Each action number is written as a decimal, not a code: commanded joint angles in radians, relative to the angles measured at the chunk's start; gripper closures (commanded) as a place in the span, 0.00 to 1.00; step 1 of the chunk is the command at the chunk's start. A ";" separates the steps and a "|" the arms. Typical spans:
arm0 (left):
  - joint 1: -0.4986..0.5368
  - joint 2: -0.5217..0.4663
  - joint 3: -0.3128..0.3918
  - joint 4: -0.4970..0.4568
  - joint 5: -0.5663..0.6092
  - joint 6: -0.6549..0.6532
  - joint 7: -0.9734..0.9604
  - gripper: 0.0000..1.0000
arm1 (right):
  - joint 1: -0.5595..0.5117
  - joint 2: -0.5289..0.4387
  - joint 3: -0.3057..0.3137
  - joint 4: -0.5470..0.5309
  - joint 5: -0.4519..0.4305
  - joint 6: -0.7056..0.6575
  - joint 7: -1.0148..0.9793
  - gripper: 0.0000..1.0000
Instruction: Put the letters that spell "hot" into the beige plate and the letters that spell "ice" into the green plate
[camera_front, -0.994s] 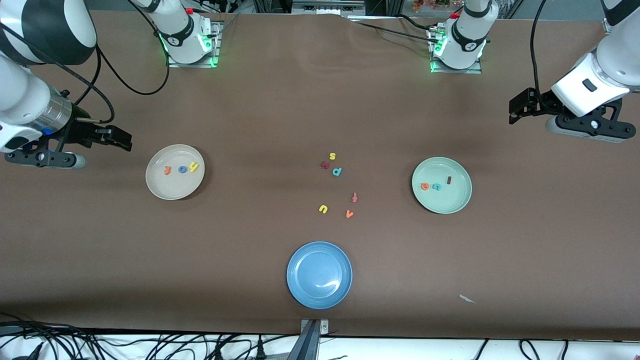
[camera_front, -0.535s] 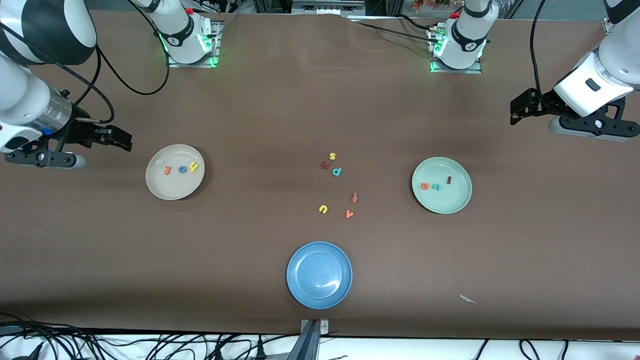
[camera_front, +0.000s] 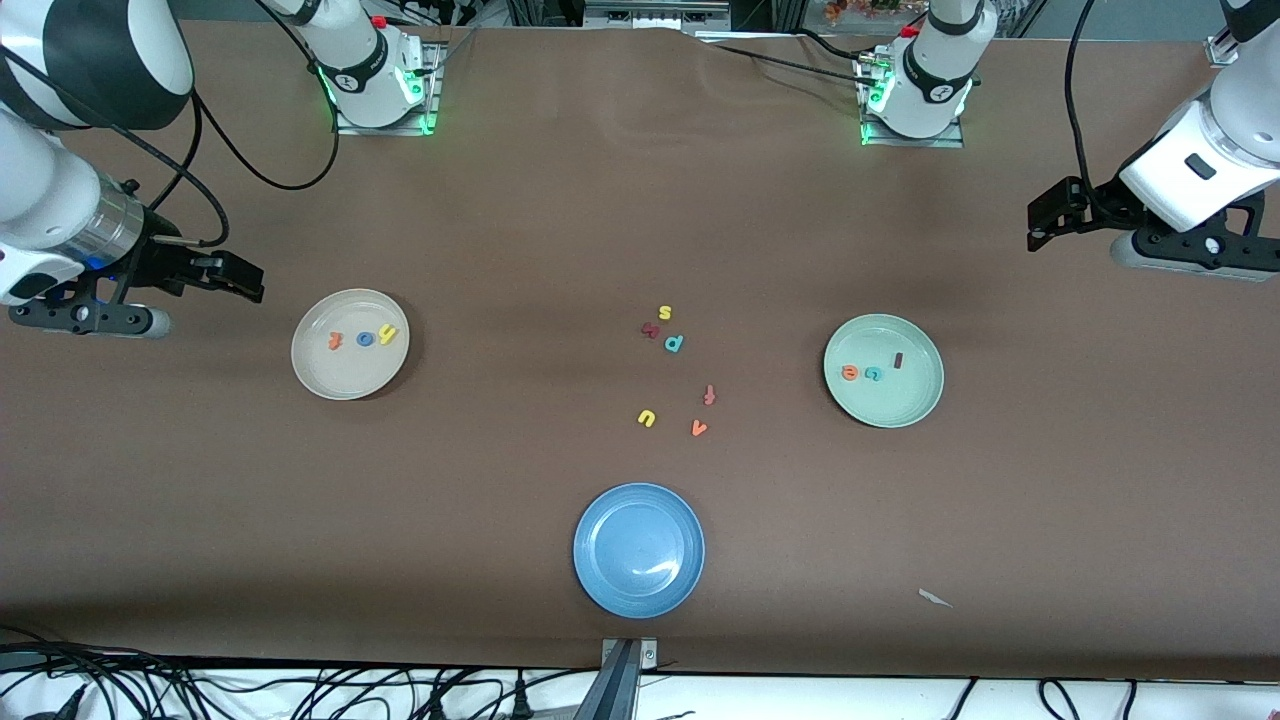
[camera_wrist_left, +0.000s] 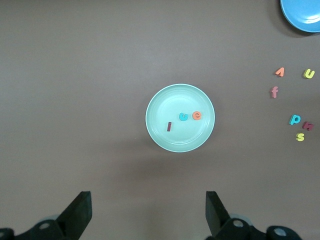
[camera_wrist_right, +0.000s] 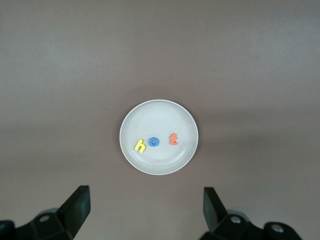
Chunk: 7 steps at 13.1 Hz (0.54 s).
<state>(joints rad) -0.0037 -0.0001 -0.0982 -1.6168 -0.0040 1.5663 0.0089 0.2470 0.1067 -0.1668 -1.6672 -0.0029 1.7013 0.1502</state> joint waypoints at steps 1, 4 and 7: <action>0.002 0.011 -0.003 0.031 0.007 -0.023 -0.006 0.00 | -0.008 -0.016 0.006 -0.009 0.014 0.003 -0.012 0.00; 0.001 0.011 -0.006 0.032 0.009 -0.025 -0.007 0.00 | -0.009 -0.016 0.006 -0.009 0.014 0.003 -0.014 0.00; 0.002 0.012 -0.005 0.032 0.009 -0.023 -0.003 0.00 | -0.011 -0.016 0.003 -0.009 0.014 0.003 -0.015 0.00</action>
<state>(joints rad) -0.0036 -0.0001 -0.0990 -1.6153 -0.0040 1.5658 0.0089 0.2470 0.1067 -0.1670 -1.6672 -0.0029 1.7013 0.1501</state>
